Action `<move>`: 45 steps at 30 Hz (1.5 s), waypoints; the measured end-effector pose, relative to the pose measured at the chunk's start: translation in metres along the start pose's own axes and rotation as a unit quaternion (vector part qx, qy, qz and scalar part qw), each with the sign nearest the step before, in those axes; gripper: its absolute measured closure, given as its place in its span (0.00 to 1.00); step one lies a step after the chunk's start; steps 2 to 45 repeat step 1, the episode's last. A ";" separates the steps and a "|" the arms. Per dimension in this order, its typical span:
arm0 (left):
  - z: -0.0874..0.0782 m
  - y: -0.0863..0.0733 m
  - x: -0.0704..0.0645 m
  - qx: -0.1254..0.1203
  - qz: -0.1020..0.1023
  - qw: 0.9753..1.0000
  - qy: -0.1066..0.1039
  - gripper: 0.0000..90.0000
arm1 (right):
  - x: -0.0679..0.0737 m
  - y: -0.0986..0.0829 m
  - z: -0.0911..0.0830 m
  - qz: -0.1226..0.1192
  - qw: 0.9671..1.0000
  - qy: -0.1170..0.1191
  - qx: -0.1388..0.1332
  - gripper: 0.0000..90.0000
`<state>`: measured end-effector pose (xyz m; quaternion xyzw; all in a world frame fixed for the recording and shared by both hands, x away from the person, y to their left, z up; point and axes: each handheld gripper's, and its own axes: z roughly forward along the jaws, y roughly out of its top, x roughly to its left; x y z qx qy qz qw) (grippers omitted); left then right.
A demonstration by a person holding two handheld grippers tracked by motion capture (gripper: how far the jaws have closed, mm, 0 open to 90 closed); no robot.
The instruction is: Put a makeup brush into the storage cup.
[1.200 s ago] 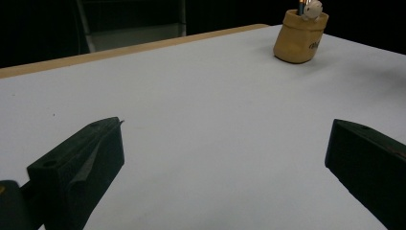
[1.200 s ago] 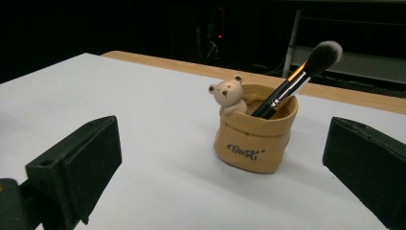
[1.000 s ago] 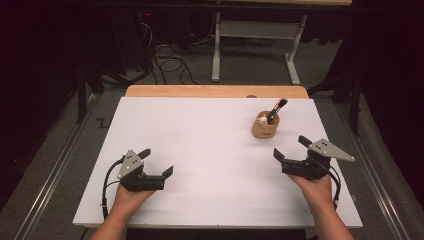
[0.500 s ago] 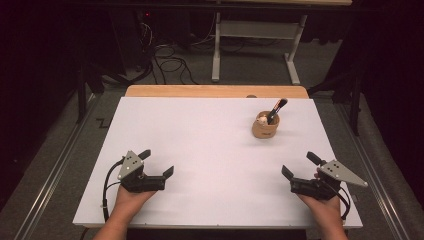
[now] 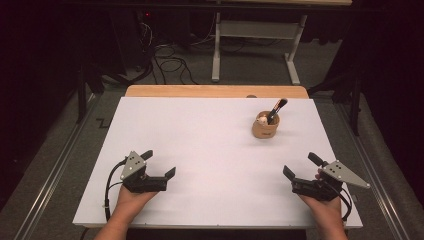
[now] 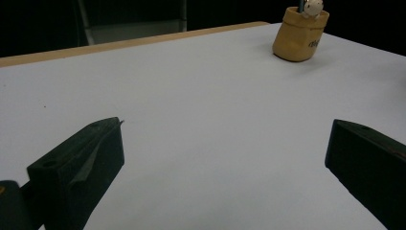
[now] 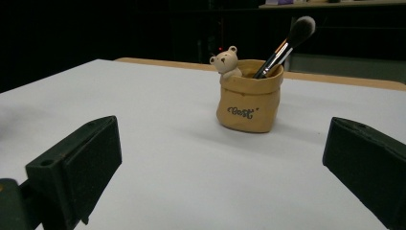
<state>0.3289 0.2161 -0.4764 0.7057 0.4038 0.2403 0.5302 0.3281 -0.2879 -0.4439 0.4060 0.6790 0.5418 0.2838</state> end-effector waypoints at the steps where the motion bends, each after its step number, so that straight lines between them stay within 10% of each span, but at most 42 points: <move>1: 0.000 0.000 0.000 0.000 0.000 1.000 0.000 0.00 | 0.000 0.000 0.000 0.003 1.000 0.000 0.001 0.00; 45: 0.000 0.000 0.000 0.000 0.000 1.000 0.000 0.00 | 0.000 0.000 0.000 0.003 1.000 0.000 0.001 0.00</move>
